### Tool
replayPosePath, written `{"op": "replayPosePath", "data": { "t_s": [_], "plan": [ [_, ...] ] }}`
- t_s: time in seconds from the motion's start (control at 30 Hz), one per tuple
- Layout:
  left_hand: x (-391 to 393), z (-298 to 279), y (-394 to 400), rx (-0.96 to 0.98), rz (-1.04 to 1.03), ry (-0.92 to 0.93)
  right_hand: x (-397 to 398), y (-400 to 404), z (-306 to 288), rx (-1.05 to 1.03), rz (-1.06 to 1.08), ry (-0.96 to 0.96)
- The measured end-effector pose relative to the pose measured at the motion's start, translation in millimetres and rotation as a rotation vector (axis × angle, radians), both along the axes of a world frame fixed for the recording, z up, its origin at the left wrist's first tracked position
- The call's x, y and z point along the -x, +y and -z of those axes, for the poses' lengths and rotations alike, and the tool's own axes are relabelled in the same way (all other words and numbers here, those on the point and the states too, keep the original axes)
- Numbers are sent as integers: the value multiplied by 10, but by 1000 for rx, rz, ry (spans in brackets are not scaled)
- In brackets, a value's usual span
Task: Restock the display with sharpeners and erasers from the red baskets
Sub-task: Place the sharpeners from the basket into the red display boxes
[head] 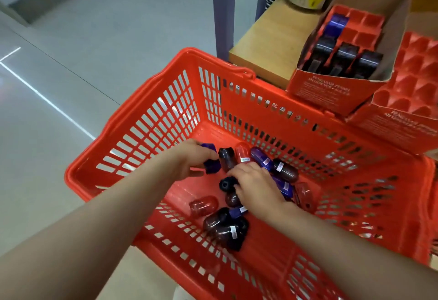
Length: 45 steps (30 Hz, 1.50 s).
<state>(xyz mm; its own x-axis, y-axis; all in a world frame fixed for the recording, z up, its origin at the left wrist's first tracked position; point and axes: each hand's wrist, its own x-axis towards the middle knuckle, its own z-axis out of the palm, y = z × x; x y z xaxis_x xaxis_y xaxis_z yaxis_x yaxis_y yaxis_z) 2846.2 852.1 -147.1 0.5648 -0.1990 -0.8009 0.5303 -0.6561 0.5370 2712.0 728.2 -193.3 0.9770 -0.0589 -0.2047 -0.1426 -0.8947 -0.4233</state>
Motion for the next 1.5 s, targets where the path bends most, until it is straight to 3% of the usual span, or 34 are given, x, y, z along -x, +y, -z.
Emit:
{"op": "replayPosePath", "data": {
  "t_s": [0.13,0.33,0.4,0.57,0.7,1.0,1.17,1.5],
  "plan": [
    [0,-125,141,65,-49,84,-221,144,206,349,-347,78],
    [-37,-42,101,229,-168,30,-306,91,304,438,-473,66],
    [-47,-65,74,292,-211,61,-295,5,222,220,-316,12],
    [-4,-225,69,503,-299,112,-260,-136,-434,-910,603,-41],
    [125,-378,12,597,-208,153,-152,-211,-846,-1435,802,28],
    [473,-1690,-208,684,-62,36,203,-278,-1893,-1596,911,-119],
    [751,-2269,-198,701,46,-143,484,-342,-2367,-1636,748,-162],
    [1566,-2780,-433,810,113,-215,1060,-606,-3016,-1735,602,-322]
  ]
}}
